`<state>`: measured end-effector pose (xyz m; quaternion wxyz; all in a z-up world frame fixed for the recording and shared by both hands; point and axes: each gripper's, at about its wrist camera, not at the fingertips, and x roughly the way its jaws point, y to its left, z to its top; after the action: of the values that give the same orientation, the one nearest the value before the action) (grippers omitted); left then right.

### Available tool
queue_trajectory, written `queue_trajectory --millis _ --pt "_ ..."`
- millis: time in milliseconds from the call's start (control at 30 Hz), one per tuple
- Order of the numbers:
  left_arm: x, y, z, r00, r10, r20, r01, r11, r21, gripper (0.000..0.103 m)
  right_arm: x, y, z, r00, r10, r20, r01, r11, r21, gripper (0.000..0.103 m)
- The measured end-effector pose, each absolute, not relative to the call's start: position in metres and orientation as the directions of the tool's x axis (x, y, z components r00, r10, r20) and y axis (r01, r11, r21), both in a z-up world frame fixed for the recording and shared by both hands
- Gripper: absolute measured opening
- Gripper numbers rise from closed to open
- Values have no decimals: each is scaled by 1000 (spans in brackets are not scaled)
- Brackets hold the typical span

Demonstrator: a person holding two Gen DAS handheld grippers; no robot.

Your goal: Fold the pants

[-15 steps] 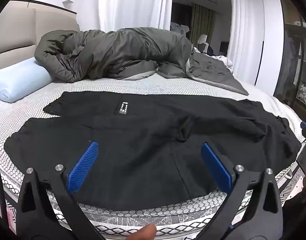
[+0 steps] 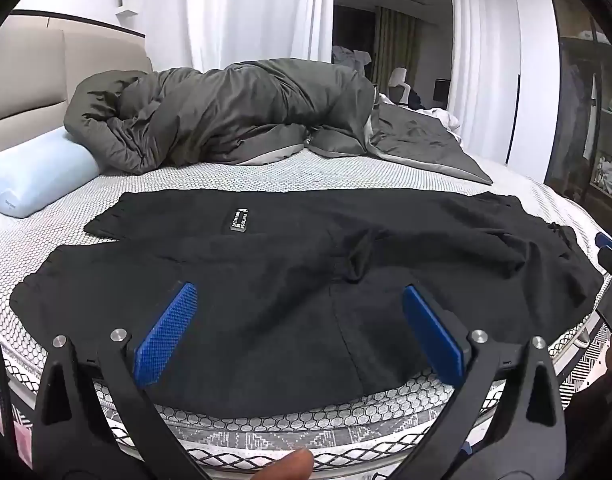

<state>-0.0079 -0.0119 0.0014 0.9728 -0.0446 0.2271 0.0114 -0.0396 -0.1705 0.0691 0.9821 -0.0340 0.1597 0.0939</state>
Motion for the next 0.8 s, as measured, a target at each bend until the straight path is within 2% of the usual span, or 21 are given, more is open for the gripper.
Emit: queue_trajectory --millis 800 --pt "-5 -14 1 890 -3 -455 -43 995 -91 102 -19 -175 59 923 72 -377 -101 993 -57 103"
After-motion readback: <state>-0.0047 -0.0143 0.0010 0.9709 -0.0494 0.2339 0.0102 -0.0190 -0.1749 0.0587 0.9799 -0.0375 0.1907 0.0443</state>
